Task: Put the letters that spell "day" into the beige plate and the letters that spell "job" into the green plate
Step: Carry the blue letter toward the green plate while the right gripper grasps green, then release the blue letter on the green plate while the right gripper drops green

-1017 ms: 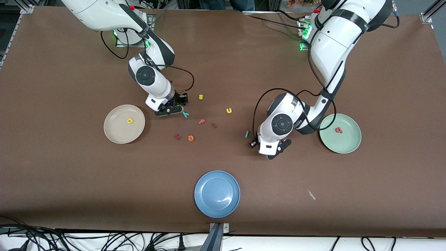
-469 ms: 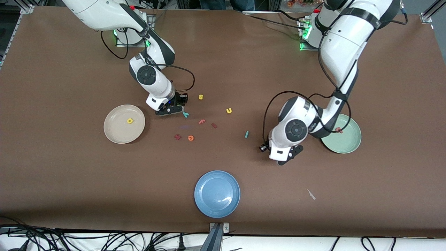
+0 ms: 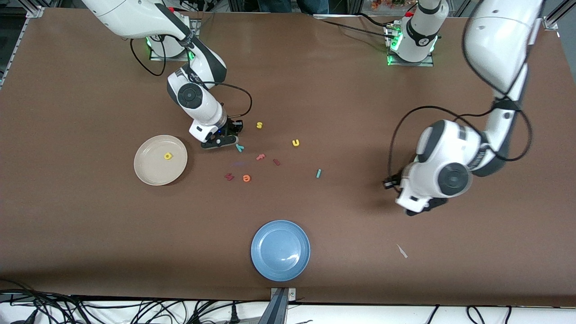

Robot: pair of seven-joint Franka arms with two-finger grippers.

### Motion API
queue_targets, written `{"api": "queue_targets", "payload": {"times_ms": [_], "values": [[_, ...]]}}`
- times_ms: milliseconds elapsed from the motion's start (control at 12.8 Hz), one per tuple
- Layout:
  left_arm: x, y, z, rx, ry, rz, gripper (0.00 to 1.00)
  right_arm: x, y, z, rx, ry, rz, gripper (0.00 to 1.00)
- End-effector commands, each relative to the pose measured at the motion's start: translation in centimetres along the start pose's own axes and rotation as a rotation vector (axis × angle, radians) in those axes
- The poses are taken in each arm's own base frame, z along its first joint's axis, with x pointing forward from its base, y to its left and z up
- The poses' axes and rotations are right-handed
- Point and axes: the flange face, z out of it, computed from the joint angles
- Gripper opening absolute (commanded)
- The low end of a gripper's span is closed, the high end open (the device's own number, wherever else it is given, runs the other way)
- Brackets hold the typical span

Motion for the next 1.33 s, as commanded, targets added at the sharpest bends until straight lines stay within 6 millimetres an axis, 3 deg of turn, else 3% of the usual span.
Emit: {"api": "queue_targets", "payload": {"times_ms": [0, 156, 235, 469, 626, 704, 782, 860, 939, 1095, 1251], "values": [[2.3, -7.2, 2.8, 0.069, -0.037, 0.127, 0.00, 0.4, 0.9, -2.3, -0.062, -0.009, -0.020, 0.19], [3.4, -11.8, 5.1, 0.079, -0.080, 0.180, 0.00, 1.8, 2.6, -5.4, -0.112, -0.039, -0.073, 0.19], [3.2, -12.9, 6.5, 0.079, -0.109, 0.210, 0.00, 2.8, 4.4, -7.1, -0.134, -0.063, -0.107, 0.19], [2.8, -12.4, 8.0, 0.068, -0.141, 0.224, 0.00, 5.7, 10.8, -11.4, -0.165, -0.128, -0.218, 0.20], [3.0, -11.7, 8.7, 0.066, -0.138, 0.228, 0.00, 7.3, 15.6, -13.2, -0.168, -0.132, -0.285, 0.20], [3.0, -11.7, 9.1, 0.064, -0.139, 0.226, 0.09, 7.6, 17.5, -13.3, -0.163, -0.135, -0.313, 0.21], [2.9, -11.6, 9.1, 0.064, -0.141, 0.225, 0.76, 7.7, 19.2, -13.2, -0.154, -0.141, -0.318, 0.21], [2.9, -11.3, 8.6, 0.065, -0.137, 0.220, 1.00, 7.7, 19.4, -13.1, -0.153, -0.142, -0.331, 0.23], [2.8, -10.8, 7.6, 0.062, -0.119, 0.222, 1.00, 7.7, 19.5, -13.1, -0.153, -0.142, -0.331, 0.32], [1.5, -7.8, 3.7, 0.051, -0.055, 0.185, 1.00, 7.7, 19.5, -13.1, -0.153, -0.141, -0.331, 0.42], [-0.3, -4.1, 1.7, 0.024, -0.023, 0.159, 1.00, 7.7, 19.5, -13.1, -0.153, -0.141, -0.331, 0.47]]}}
